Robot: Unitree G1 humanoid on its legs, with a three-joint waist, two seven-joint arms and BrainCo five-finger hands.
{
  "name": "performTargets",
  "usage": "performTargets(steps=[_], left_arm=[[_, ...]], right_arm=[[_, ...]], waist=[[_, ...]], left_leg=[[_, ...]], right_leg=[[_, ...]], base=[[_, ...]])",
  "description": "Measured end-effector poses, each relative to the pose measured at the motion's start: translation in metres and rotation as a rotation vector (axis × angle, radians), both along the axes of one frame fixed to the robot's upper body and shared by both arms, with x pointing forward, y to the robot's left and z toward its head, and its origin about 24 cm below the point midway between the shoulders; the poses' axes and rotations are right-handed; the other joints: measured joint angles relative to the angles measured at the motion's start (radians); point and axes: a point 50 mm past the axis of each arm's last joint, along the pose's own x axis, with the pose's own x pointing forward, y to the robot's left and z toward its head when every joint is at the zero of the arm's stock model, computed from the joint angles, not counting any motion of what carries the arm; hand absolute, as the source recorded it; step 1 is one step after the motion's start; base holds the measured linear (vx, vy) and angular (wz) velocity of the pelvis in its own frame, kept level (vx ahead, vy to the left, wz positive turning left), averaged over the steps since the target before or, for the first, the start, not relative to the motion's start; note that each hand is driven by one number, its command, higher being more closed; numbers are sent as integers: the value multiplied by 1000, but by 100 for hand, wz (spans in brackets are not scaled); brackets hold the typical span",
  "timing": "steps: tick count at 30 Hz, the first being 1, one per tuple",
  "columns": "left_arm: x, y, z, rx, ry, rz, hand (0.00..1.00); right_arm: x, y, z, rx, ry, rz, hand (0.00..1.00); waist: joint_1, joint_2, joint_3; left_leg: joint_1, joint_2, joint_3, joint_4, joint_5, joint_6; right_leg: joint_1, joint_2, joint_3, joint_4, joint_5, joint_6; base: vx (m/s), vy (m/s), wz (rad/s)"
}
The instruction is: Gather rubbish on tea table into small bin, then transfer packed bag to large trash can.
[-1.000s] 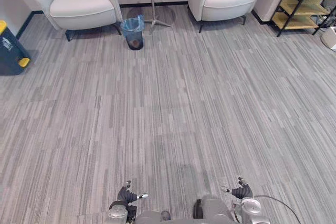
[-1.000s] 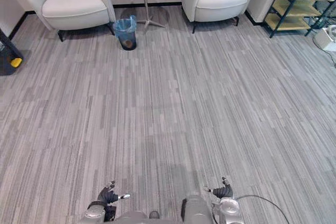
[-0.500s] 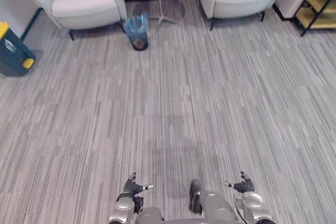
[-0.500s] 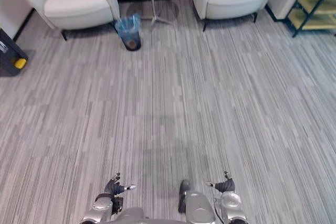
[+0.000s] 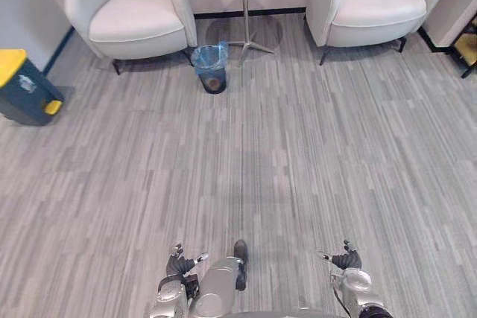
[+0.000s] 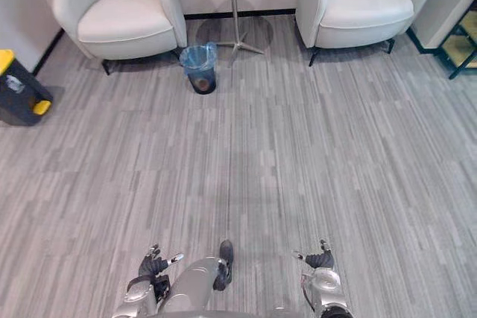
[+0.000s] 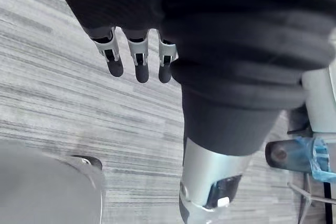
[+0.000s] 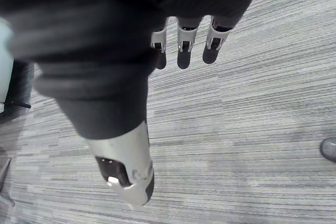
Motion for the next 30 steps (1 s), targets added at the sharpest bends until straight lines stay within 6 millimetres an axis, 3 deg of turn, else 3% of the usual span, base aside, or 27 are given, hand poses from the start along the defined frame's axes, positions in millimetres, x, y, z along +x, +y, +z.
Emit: performTargets(steps=[1,2,4,6,8,9,10,11,12,13,14,15,16,17,19,20,23,25,26,27,28,29,30], left_arm=[[1,0,1,2,-5,-7,0],[3,-1,3,3,-18,-11,0],[8,2,6,18,-40,-23,0],[11,2,8,19,-53,-24,0],[17,3,11,23,-67,-25,0],[19,5,12,28,-75,-27,0],[20,11,14,43,-80,-28,0],[20,15,15,46,-83,-20,0],[20,14,14,37,-82,-10,0],[15,15,14,37,-85,-5,0],[14,15,15,38,-90,-5,0],[13,14,14,36,-88,-10,0],[12,10,13,31,-86,-16,0],[12,8,13,30,-84,-28,0],[8,3,10,24,-70,-76,0],[8,2,10,22,-70,-79,0],[10,2,12,22,-81,-75,0],[10,2,12,20,-82,-75,0],[11,0,13,15,-87,-76,0],[12,-1,13,13,-91,-76,0],[12,-2,14,11,-98,-76,0],[10,-2,13,9,-91,-74,0],[9,-2,12,9,-88,-73,0]], right_arm=[[-1,1,-1,1,3,3,0],[0,3,-1,2,3,16,0],[8,6,4,-2,-30,33,0],[18,5,12,-20,-76,52,0],[23,4,15,-39,-91,78,0],[28,-2,19,-56,-100,80,0],[37,-13,30,-82,-138,88,0],[41,-19,38,-98,-170,106,0],[47,-36,57,-152,-249,132,0],[56,-42,76,-192,-346,142,0],[60,-43,84,-204,-392,146,0],[61,-43,90,-224,-436,154,0],[58,-39,87,-222,-432,161,0],[57,-37,85,-219,-426,166,0],[42,-25,67,-189,-362,170,0],[39,-22,64,-180,-346,176,0],[35,-19,59,-161,-327,171,0],[34,-21,57,-151,-322,156,0],[33,-24,55,-141,-308,133,0],[32,-25,53,-133,-302,122,0],[30,-27,49,-118,-284,109,0],[27,-26,46,-105,-268,112,0],[26,-24,44,-100,-260,116,0]], waist=[[-4,7,2],[-12,12,2],[-31,20,7],[-53,40,17],[-56,57,27],[-55,55,27],[-56,26,24],[-57,5,24],[-64,19,21],[-78,32,7],[-83,35,6],[-90,42,5],[-98,54,8],[-98,61,12],[-76,66,16],[-73,65,17],[-47,75,21],[-42,65,29],[-36,66,29],[-30,68,28],[-16,78,22],[1,90,15],[5,97,9]], left_leg=[[58,-2,0,-19,-17,6],[128,-2,-2,-57,-25,8],[215,5,-9,-116,-24,8],[281,39,-6,-142,-26,4],[319,76,-8,-156,-36,-14],[344,99,-8,-165,-51,-46],[369,92,-15,-168,-75,-89],[379,84,-22,-168,-92,-116],[408,101,-51,-163,-132,-145],[391,132,-63,-126,-131,-148],[376,145,-69,-84,-131,-149],[315,177,-81,62,-126,-156],[224,225,-105,287,-87,-198],[187,253,-114,399,-88,-207],[83,317,-63,679,-103,-184],[57,316,-50,694,-105,-180],[-68,274,4,578,-127,-145],[-94,218,29,365,-125,-139],[-96,170,40,163,-104,-161],[-94,157,43,86,-76,-160],[-80,151,46,-43,-8,-156],[-71,157,34,-89,88,-126],[-62,153,32,-85,130,-101]], right_leg=[[-37,-4,-9,105,-4,-10],[-91,-6,-43,189,-17,-47],[-170,0,-111,180,-49,-107],[-257,19,-168,-10,-55,-129],[-296,52,-164,-184,-11,-147],[-311,72,-153,-351,77,-144],[-309,72,-126,-512,202,-145],[-310,64,-108,-543,290,-143],[-328,73,-105,-467,375,-188],[-350,90,-118,-413,311,-204],[-349,96,-127,-400,288,-214],[-323,119,-142,-404,250,-219],[-253,152,-167,-447,235,-233],[-210,171,-177,-475,232,-239],[-53,215,-183,-565,215,-273],[-23,217,-181,-583,207,-284],[61,212,-162,-652,198,-287],[101,190,-164,-669,191,-262],[132,174,-161,-685,174,-242],[140,170,-157,-689,166,-233],[154,175,-139,-692,147,-214],[165,186,-118,-687,119,-194],[172,183,-105,-677,101,-184]], base=[[514,100,-13],[583,86,-5],[520,-2,3],[411,-81,3],[378,-134,3],[449,-206,14],[469,-232,19],[489,-291,27],[468,-282,22],[458,-284,20],[502,-332,15],[509,-377,20],[507,-372,22],[427,-268,18],[405,-190,-4],[371,-137,-8],[337,-41,-11],[350,84,2],[354,135,0],[425,191,-19],[372,197,-37],[376,210,-47],[383,213,-39]])
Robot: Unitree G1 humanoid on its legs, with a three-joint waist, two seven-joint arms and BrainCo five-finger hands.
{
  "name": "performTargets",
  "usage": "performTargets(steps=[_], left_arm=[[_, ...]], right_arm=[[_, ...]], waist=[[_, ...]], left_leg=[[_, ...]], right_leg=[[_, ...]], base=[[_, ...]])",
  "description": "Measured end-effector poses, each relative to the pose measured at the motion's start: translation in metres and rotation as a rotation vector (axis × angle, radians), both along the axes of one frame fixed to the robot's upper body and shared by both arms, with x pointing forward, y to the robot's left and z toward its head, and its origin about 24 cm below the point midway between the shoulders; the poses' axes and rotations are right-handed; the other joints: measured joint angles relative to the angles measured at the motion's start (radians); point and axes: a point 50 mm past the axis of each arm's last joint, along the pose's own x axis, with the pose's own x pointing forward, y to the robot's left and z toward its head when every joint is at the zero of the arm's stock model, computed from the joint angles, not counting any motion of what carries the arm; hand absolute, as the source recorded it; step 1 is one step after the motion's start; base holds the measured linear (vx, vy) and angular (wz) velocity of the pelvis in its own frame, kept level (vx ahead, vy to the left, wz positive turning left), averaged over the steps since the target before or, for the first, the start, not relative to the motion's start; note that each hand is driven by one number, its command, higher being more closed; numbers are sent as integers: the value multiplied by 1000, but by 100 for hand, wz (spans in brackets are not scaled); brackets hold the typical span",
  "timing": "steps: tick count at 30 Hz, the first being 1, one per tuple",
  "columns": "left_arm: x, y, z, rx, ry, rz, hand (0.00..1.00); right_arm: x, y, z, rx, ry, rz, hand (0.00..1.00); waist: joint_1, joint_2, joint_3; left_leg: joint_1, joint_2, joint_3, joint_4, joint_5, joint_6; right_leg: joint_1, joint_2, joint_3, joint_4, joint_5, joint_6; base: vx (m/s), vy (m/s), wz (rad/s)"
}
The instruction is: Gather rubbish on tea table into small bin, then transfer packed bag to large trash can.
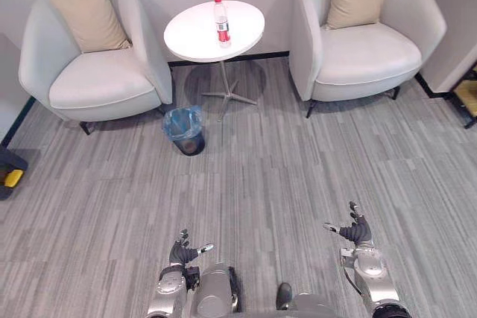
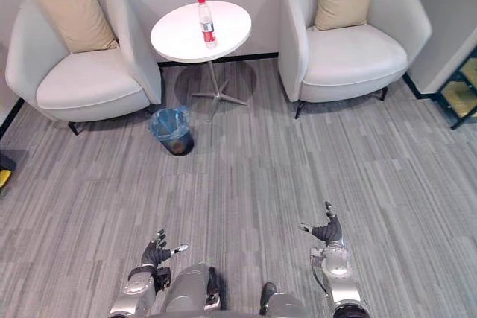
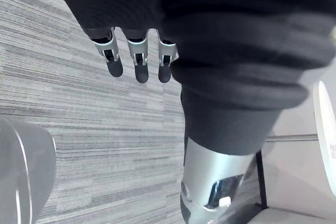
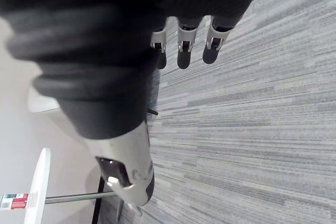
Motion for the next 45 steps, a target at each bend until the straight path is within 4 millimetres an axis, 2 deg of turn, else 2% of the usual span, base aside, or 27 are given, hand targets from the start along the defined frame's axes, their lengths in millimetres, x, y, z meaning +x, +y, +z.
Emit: performTargets(steps=[1,3,5,6,7,8,10,14,15,16,17,18,19,20,22,23,24,26,29,33,35,36,37,39,41,44,45], left_arm=[[-4,2,-2,1,10,9,0],[-5,1,-2,0,18,4,0],[-4,-2,-3,-11,19,-18,0],[-2,0,-1,-4,14,-21,0],[-2,2,-1,1,15,-23,0],[-4,5,-1,12,19,-29,0],[-4,9,-1,33,23,-49,0],[4,9,2,36,3,-52,0],[4,10,2,38,3,-52,0],[4,11,3,43,1,-52,0],[3,13,3,47,3,-56,0],[1,14,1,49,11,-53,0],[-1,6,-3,26,35,-48,0],[-1,5,-3,23,36,-49,0],[0,1,-4,11,33,-48,0],[0,-2,-4,1,30,-46,0],[1,-3,-3,-3,28,-44,0],[-5,-3,-6,-7,41,-39,0],[-3,-6,-5,-15,35,-38,0],[3,-8,-3,-20,20,-42,0],[5,-10,-2,-23,15,-45,0],[3,-9,-3,-21,22,-43,0],[3,-8,-3,-16,21,-44,0],[5,-4,-2,-6,17,-45,0],[2,-7,-4,-12,28,-51,0],[1,-2,-4,5,34,-62,0],[2,1,-3,16,33,-66,0]], right_arm=[[-2,5,-4,6,20,22,0],[-2,10,-5,25,22,32,0],[-3,11,-7,34,28,36,0],[-9,16,-12,48,48,39,0],[-11,19,-13,55,54,45,0],[-12,23,-16,64,68,68,0],[-13,26,-18,64,86,89,0],[-5,25,-15,58,70,95,0],[-6,25,-15,57,72,94,0],[-9,25,-17,60,81,92,0],[-11,25,-18,61,87,91,0],[-15,25,-20,62,98,88,0],[-18,18,-21,44,115,81,0],[-17,18,-21,45,113,81,0],[-18,18,-22,45,116,79,0],[-20,19,-23,50,123,80,0],[-22,21,-24,54,129,81,0],[-24,28,-27,76,132,91,0],[-20,26,-24,85,113,74,0],[-21,20,-23,93,104,26,0],[-23,13,-23,83,105,6,0],[-23,14,-23,85,110,8,0],[-22,22,-25,99,109,24,0],[-22,23,-25,96,114,36,0],[-18,24,-23,96,104,43,0],[-20,34,-27,101,122,80,0],[-23,36,-29,106,137,88,0]], waist=[[1,-33,-5],[1,-83,-19],[-5,-88,-20],[-1,-93,-19],[-4,-93,-19],[-8,-92,-18],[-32,-93,-18],[-57,-71,-5],[-59,-67,-1],[-58,-85,-5],[-58,-99,-8],[-61,-122,-15],[-61,-87,-19],[-63,-79,-27],[-70,-57,-26],[-72,-44,-19],[-71,-39,-14],[-52,-47,-6],[-50,-50,-3],[-28,-46,16],[-25,-36,19],[-20,-26,17],[-1,-65,14],[3,-89,16],[1,-96,15],[-2,-109,13],[-3,-113,13]], left_leg=[[2,-30,-1,23,14,51],[8,-82,22,30,-46,56],[49,-115,26,17,-80,73],[111,-135,25,3,-113,83],[138,-139,21,1,-127,89],[177,-141,16,-4,-144,91],[264,-140,-13,-24,-159,113],[351,-84,-36,-63,-160,111],[385,-63,-40,-73,-169,97],[413,-61,-48,-76,-188,63],[421,-66,-57,-76,-208,32],[447,-74,-84,-74,-247,-6],[461,-34,-106,-67,-270,-18],[433,-18,-128,-7,-273,-23],[333,23,-167,194,-274,-42],[250,63,-182,390,-240,-95],[222,84,-183,482,-235,-113],[138,130,-121,715,-246,-98],[31,130,-56,704,-269,-60],[-21,40,-22,281,-253,-62],[-10,20,-21,73,-117,-55],[22,17,-6,39,-19,-18],[48,-27,11,10,-29,18],[30,-55,13,60,-79,44],[43,-79,20,84,-128,57],[133,-101,15,53,-172,87],[160,-102,7,54,-179,93]], right_leg=[[8,-28,16,23,-40,24],[-48,-91,34,161,-109,62],[-128,-128,79,379,-120,110],[-185,-155,102,577,-99,194],[-207,-159,103,655,-100,191],[-241,-166,92,752,-104,181],[-321,-166,26,815,-140,105],[-445,-113,-7,553,-133,53],[-454,-95,-5,398,-67,47],[-447,-88,6,232,45,45],[-447,-90,24,176,108,38],[-449,-98,47,174,242,21],[-470,-76,30,255,203,-15],[-477,-67,14,280,145,-19],[-440,-40,-25,248,117,-38],[-369,-13,-54,196,111,-50],[-330,-1,-63,170,110,-57],[-184,34,-66,88,93,-99],[-121,33,-65,36,86,-98],[-61,-22,-59,11,69,-52],[-41,-32,-60,9,39,-17],[-23,-34,-47,11,23,2],[-17,-74,-35,9,4,27],[-18,-103,-36,28,-23,53],[-49,-138,-10,144,-59,76],[-225,-190,52,604,-56,174],[-253,-196,47,683,-76,171]], base=[[308,160,-22],[414,167,-8],[474,182,5],[452,122,4],[547,104,2],[450,43,11],[498,-3,39],[408,-102,31],[419,-178,26],[424,-194,34],[438,-243,45],[440,-275,41],[512,-355,45],[404,-286,34],[366,-311,45],[369,-307,47],[381,-250,30],[352,-172,0],[306,-76,-2],[300,119,0],[284,196,6],[349,217,-8],[344,190,-6],[344,160,6],[306,140,2],[359,116,8],[347,25,24]])
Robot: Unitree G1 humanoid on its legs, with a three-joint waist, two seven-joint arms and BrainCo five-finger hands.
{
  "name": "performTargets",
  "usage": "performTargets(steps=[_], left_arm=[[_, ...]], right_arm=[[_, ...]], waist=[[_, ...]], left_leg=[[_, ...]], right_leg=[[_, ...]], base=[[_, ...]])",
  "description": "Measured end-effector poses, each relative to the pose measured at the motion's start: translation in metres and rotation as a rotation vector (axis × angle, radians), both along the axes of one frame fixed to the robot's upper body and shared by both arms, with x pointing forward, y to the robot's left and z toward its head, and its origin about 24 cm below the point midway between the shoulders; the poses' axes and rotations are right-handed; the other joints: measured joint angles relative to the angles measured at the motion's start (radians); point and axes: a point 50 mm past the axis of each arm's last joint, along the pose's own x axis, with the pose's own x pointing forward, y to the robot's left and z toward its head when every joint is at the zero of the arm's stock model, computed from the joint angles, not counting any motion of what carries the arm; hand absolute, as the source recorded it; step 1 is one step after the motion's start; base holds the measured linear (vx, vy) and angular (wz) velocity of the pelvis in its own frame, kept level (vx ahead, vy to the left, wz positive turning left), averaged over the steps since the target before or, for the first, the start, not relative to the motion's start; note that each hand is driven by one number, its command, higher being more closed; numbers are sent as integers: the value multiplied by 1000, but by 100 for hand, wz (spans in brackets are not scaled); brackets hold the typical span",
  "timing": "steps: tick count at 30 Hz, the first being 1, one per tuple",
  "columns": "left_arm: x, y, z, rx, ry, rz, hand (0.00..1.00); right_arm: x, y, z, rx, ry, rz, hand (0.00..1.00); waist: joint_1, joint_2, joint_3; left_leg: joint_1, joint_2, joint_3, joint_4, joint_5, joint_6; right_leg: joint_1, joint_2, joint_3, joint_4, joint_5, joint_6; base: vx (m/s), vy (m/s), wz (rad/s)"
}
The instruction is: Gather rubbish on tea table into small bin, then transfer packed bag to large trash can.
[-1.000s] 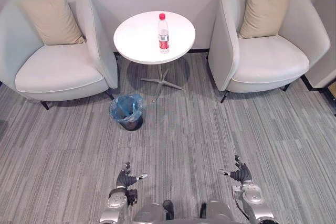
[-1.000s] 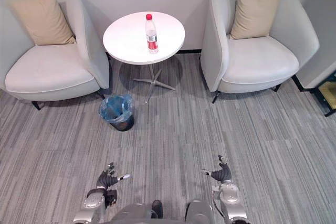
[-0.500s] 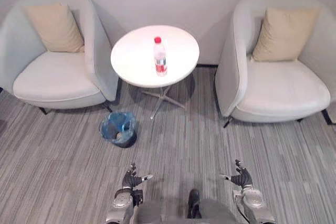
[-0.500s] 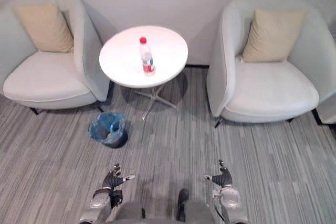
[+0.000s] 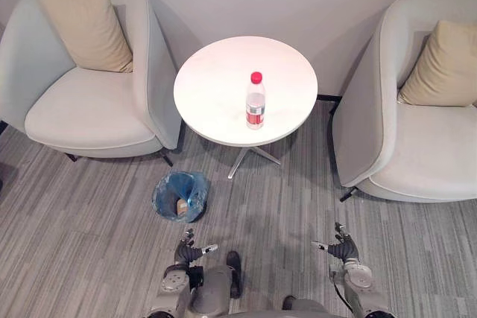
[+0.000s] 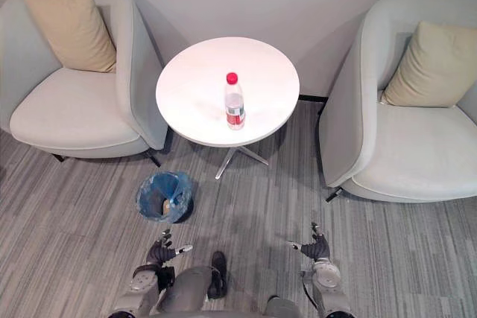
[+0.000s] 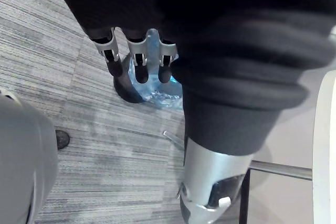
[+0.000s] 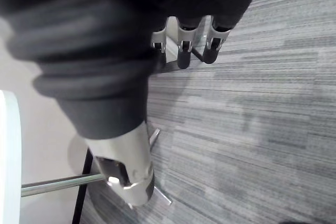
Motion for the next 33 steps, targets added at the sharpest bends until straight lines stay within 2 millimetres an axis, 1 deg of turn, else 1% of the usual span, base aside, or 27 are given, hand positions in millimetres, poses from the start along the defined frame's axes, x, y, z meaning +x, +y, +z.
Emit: performTargets(steps=[1,2,3,4,5,6,7,8,9,10,11,12,13,15,18,22,25,27,29,30,33], left_arm=[[0,2,0,7,-1,-4,0],[1,3,1,11,-5,-4,0],[2,4,2,12,-9,-3,0],[4,6,3,18,-19,1,0],[5,7,4,19,-20,6,0],[4,8,3,19,-18,7,0],[4,8,3,19,-17,7,0],[3,10,3,26,-15,8,0],[1,10,1,26,-1,9,0],[0,3,-1,6,8,8,0],[-2,1,-2,0,11,8,0],[-5,-3,-5,-11,27,10,0],[-3,-5,-5,-18,25,8,0],[2,-8,-3,-22,10,3,0],[1,-7,-3,-20,12,5,0],[-2,-5,-6,-13,31,6,0],[-15,2,-11,2,69,12,0],[-21,3,-13,5,84,12,0],[-24,3,-14,6,91,13,0],[-24,3,-14,6,91,13,0],[-22,1,-14,3,86,2,0]], right_arm=[[-2,1,-1,2,8,3,0],[-2,2,-2,-2,9,9,0],[-1,2,-1,-3,8,10,0],[1,2,0,-6,4,14,0],[3,2,1,-9,-5,19,0],[3,2,1,-9,-4,19,0],[2,2,0,-9,-1,17,0],[0,2,0,-9,2,16,0],[-8,-2,-4,-16,26,8,0],[-8,-5,-4,-24,35,5,0],[-8,-8,-4,-32,34,4,0],[-9,-11,-4,-41,37,3,0],[-10,-13,-4,-43,39,-4,0],[-15,-15,-5,-43,51,-17,0],[-21,-16,-8,-38,63,-35,0],[-20,-14,-6,-32,48,-35,0],[-20,-9,-6,-18,38,-35,0],[-18,-8,-2,-20,14,-30,0],[-19,-8,0,-23,4,-29,0],[-20,-9,1,-25,-4,-31,0],[-17,-10,5,-30,-28,-29,0]], waist=[[-2,-3,-1],[-16,-3,-3],[-21,-3,-3],[-32,0,-3],[-35,5,-2],[-40,5,-2],[-46,2,-3],[-52,-12,-10],[-53,-26,-3],[-50,4,-10],[-51,10,-13],[-54,25,-22],[-55,32,-26],[-54,32,-26],[-52,33,-34],[-51,33,-35],[-49,23,-47],[-48,23,-57],[-49,22,-70],[-50,21,-77],[-52,21,-79]], left_leg=[[29,1,-9,-6,-3,2],[71,4,-41,-30,-4,1],[77,7,-46,-31,-3,0],[86,24,-65,-35,-1,-3],[92,43,-87,-31,-1,-4],[100,55,-104,-31,-2,-16],[106,60,-116,-30,-5,-35],[115,54,-137,-30,-15,-62],[138,41,-168,-25,-47,-106],[131,73,-183,-21,-44,-117],[133,81,-185,-26,-42,-119],[136,100,-191,-38,-42,-121],[139,111,-203,-55,-33,-135],[151,117,-218,-80,-16,-147],[169,119,-240,-103,-12,-151],[166,108,-262,-139,-12,-151],[167,97,-262,-152,-8,-146],[169,92,-264,-156,-6,-145],[167,90,-264,-161,-4,-147],[168,90,-267,-170,-1,-149],[168,93,-276,-175,5,-153]], right_leg=[[-16,-4,-15,30,-13,-24],[-41,4,-56,0,-36,-68],[-47,9,-60,-12,-39,-74],[-86,39,-58,-74,-46,-88],[-120,71,-46,-157,-42,-94],[-134,94,-24,-242,-26,-105],[-135,105,-4,-312,7,-116],[-125,115,31,-425,101,-117],[-115,107,55,-469,247,-143],[-107,134,46,-470,255,-155],[-95,141,38,-490,253,-158],[-71,158,23,-533,252,-162],[-61,171,11,-557,257,-170],[-31,174,-10,-591,264,-180],[7,174,-33,-629,274,-181],[40,173,-55,-719,330,-173],[71,166,-55,-786,372,-169],[88,164,-56,-820,392,-168],[90,164,-55,-839,400,-164],[94,165,-56,-854,409,-168],[94,167,-62,-855,409,-167]], base=[[415,-28,47],[275,-31,46],[333,-77,61],[303,-141,44],[362,-182,54],[287,-177,47],[176,-124,59],[317,-234,68],[338,-270,56],[327,-265,32],[200,-192,13],[174,-173,16],[144,-155,22],[83,-86,33],[4,6,29],[-68,50,22],[-73,52,4],[-66,33,1],[-48,8,-3],[-36,-4,-1],[-41,-9,5]])
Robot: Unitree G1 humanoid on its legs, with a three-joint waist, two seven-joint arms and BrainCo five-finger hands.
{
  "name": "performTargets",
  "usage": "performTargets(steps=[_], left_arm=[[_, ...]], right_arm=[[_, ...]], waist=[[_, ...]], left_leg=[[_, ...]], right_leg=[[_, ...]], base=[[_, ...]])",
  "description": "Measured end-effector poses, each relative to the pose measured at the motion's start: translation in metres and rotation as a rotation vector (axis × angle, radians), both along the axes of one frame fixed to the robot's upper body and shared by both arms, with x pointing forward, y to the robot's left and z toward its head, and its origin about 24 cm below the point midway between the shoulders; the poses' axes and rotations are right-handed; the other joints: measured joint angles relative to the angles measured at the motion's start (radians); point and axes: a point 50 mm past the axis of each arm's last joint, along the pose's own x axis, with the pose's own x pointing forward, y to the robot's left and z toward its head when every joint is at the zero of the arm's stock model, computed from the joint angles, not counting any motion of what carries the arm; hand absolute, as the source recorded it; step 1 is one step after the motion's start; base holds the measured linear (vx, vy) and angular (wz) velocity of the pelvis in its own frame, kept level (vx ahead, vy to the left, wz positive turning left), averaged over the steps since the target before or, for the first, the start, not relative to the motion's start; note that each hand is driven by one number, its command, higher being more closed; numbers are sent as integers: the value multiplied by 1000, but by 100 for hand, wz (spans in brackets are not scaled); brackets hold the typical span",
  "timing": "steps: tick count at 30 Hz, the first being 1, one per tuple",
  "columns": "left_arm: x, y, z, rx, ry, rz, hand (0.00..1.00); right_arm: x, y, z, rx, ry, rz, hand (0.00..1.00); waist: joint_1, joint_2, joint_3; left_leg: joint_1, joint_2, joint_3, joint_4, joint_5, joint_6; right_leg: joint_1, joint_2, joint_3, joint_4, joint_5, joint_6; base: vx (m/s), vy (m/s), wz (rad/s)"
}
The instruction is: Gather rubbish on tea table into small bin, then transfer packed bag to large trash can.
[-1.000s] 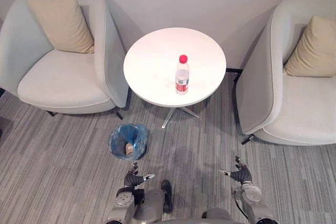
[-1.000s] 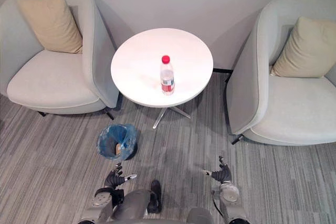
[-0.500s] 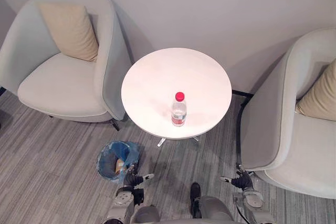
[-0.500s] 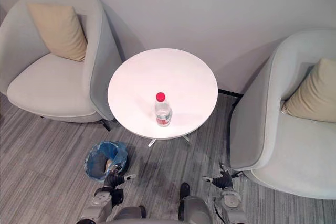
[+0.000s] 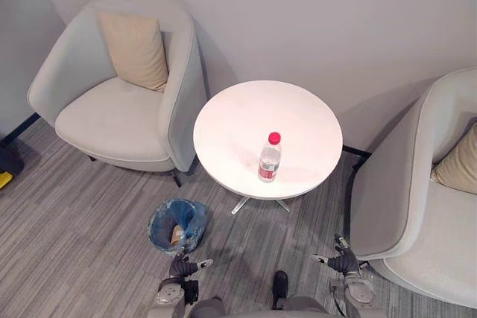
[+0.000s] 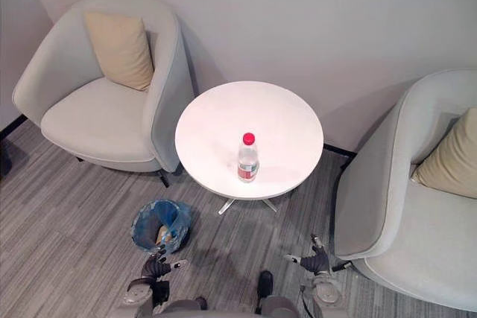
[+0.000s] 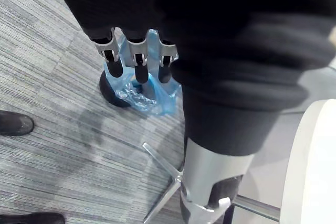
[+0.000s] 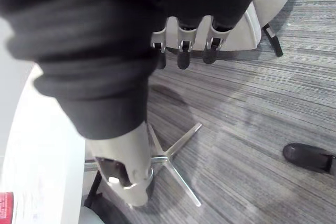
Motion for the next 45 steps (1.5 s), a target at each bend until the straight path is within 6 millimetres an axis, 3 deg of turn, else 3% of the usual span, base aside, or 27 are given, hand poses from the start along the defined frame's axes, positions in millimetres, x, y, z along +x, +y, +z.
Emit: performTargets(steps=[11,26,33,45], left_arm=[[-8,2,-1,-3,9,-26,0],[-8,2,1,-11,-4,-35,0],[-8,0,2,-22,-14,-36,0],[4,-7,9,-34,-78,-50,0]], right_arm=[[40,-3,47,-44,-252,45,0],[102,10,102,-100,-504,128,0],[131,21,124,-123,-577,173,0],[178,37,158,-131,-651,187,0]], waist=[[3,-26,-17],[29,-20,-15],[57,-8,6],[88,6,107]], left_leg=[[1,0,-13,-31,13,0],[-54,-12,-52,-36,32,6],[-104,-35,-98,-50,63,14],[-167,-52,-135,-47,98,8]], right_leg=[[-6,-1,-12,0,-1,1],[-44,-15,-51,0,-1,0],[-77,-41,-94,0,1,4],[-118,-63,-137,12,3,7]], base=[[-12,7,4],[3,19,7],[-31,13,21],[-16,3,13]])
